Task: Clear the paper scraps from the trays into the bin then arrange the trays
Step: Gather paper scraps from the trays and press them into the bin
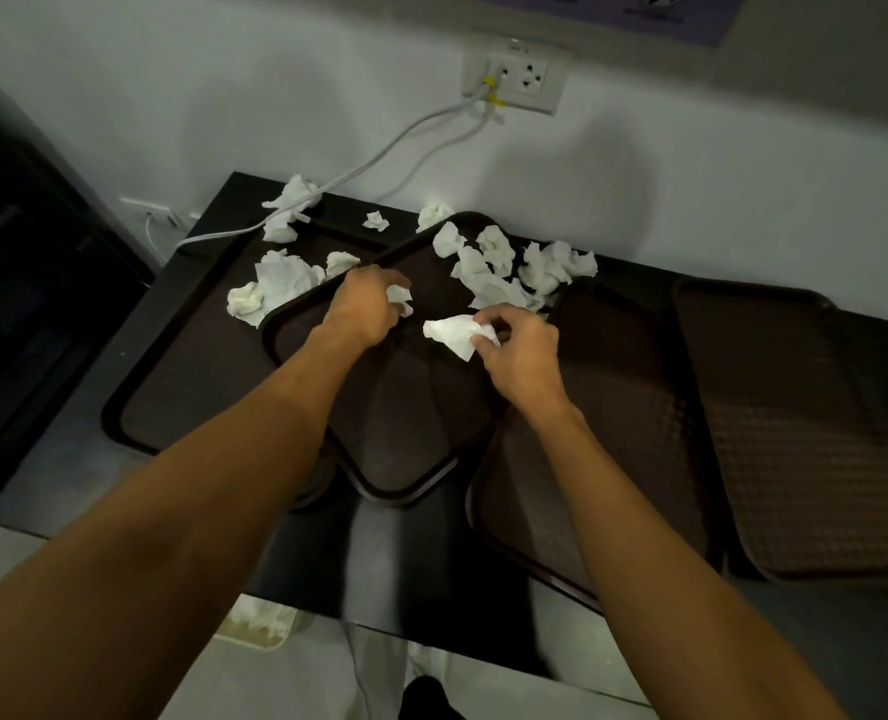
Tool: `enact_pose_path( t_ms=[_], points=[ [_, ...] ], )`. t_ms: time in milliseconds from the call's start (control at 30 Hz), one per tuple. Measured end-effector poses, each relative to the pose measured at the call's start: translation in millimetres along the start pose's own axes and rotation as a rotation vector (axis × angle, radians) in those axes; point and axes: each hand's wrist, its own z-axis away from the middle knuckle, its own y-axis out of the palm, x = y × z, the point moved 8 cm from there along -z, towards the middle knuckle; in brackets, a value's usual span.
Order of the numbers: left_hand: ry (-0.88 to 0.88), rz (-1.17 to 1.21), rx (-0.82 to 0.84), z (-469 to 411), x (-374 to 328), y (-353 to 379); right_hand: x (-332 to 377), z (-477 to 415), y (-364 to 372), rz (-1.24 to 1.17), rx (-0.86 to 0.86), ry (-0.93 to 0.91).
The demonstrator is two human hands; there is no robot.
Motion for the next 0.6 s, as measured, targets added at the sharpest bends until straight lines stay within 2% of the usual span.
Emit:
enact_pose_path(
  t_ms=[300, 600],
  points=[
    [-0.124, 0.303, -0.162, 80, 34, -43, 15, 20, 14, -0.055, -0.049, 0.074],
    [-0.185, 0.501, -0.352, 190, 82, -99, 72, 77, 73, -0.169, 0.068, 0.079]
  ],
)
